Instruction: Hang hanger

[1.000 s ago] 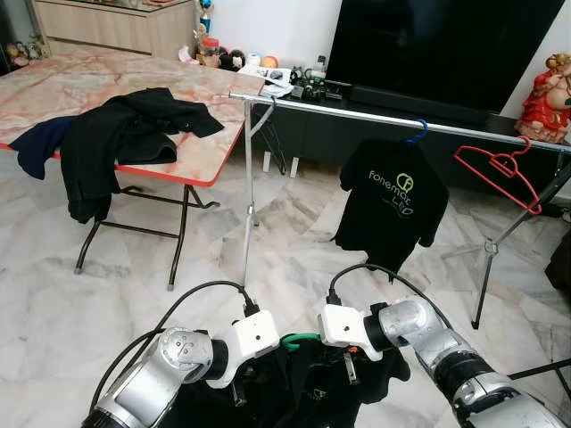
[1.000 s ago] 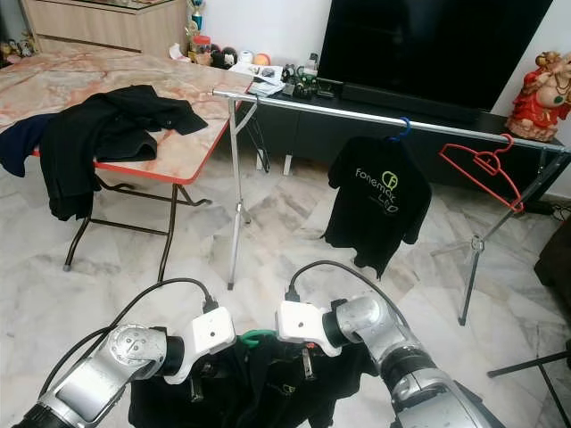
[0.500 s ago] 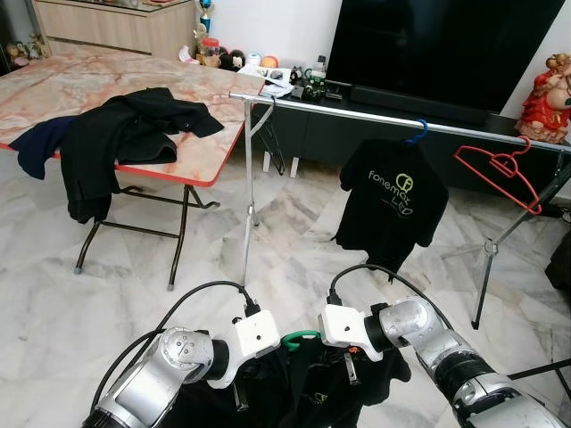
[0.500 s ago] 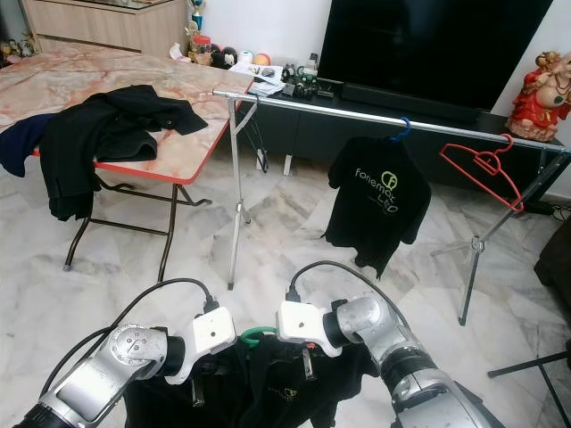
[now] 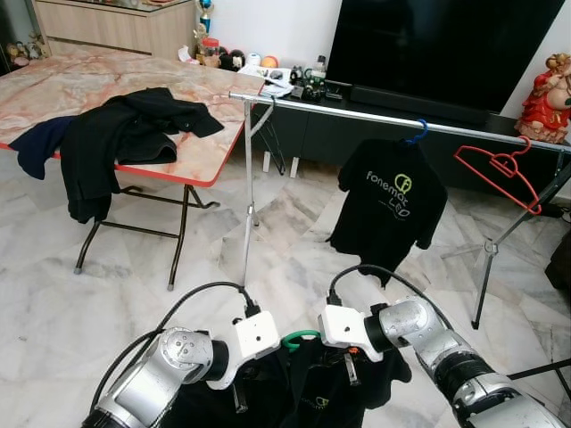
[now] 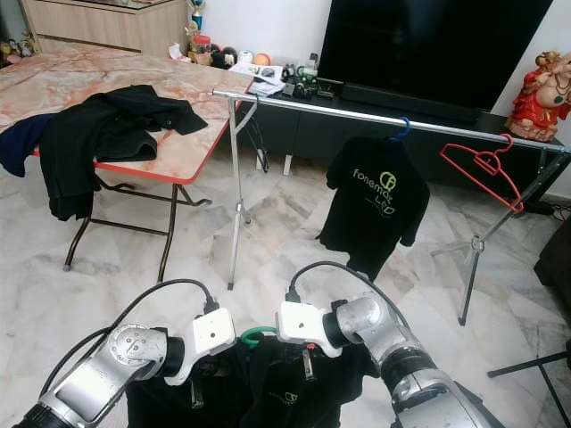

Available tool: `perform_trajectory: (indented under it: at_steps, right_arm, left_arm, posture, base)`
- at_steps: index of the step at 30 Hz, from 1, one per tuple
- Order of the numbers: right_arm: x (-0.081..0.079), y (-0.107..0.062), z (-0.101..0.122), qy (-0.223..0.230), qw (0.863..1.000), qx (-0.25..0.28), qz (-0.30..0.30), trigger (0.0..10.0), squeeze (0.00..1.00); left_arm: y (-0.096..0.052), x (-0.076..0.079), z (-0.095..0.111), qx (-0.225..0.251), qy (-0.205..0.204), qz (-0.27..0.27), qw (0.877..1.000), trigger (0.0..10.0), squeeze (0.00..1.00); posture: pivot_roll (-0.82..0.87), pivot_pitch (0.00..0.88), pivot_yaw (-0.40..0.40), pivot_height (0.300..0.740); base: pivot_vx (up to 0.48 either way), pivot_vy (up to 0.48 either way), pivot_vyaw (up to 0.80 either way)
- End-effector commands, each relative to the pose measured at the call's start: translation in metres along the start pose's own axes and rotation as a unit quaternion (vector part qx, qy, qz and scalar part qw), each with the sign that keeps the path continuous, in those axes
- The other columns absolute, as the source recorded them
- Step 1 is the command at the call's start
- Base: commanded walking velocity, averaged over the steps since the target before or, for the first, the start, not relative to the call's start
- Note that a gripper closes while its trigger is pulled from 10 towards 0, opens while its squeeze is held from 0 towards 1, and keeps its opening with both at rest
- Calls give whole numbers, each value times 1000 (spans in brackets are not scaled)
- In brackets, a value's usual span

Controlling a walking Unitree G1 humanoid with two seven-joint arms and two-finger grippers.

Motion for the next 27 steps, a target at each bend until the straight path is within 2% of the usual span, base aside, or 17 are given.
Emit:
perform_trajectory:
  at_steps: [1, 2, 3, 4, 13, 20, 24, 27]
  right_arm:
    - [4, -5, 6, -10, 1000, 17, -13, 10000, 0]
    - [3, -4, 6, -9, 1000, 18, -7, 10000, 267]
    - [2, -4, 6, -8, 1000, 18, -4, 10000, 267]
    - [2, -4, 6, -6, 1000, 20, -3, 10000, 1000]
    - [3, -9, 6, -19, 1000, 4, 9, 10000, 1000]
    - [3, -20, 1, -31, 999, -22, 21, 10000, 1000]
    - [8, -33, -2, -44, 998, -44, -6, 10000, 1000]
    - [18, -46, -3, -30, 997, -29, -66, 10000, 1000]
  left_arm:
    - [1, 3, 3, 8, 1, -7, 1000, 0, 0]
    - [0, 3, 2, 5, 1, -7, 1000, 0, 0]
    - [0, 3, 1, 4, 1, -8, 1000, 0, 0]
    - [0, 3, 0, 1, 1, -7, 1000, 0, 0]
    - [-2, 0, -11, -21, -4, 6, 1000, 0, 0]
    - [-5, -4, -19, -31, -12, 25, 999, 0, 0]
    - [-6, -8, -24, -33, -24, 54, 998, 0, 0]
    - [-7, -8, -30, -34, -38, 73, 996, 0, 0]
  posture:
    - [237, 0, -142, 740]
    - [238, 0, -141, 740]
    - [238, 0, -141, 740]
    - [238, 0, -141, 740]
    - [232, 0, -138, 740]
    - [232, 0, -138, 740]
    - [204, 0, -123, 740]
    - [199, 0, -118, 740]
  base:
    - [0, 0, 0]
    - [0, 0, 0]
    - [0, 0, 0]
    - [0, 0, 0]
    - [0, 0, 0]
    - [0, 0, 0]
    - [0, 0, 0]
    - [0, 0, 0]
Point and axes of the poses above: a point about 5 cm out from each wrist's last joint towards the gripper, its own y axis pointing out of the wrist towards the gripper, its own z axis along the axis of the wrist's last joint, x = y × z, the point moved 2 cm from there along y, pointing out of the wrist towards the gripper, and after that the axes turned 10 degrees about y, right-handed, at the moved point
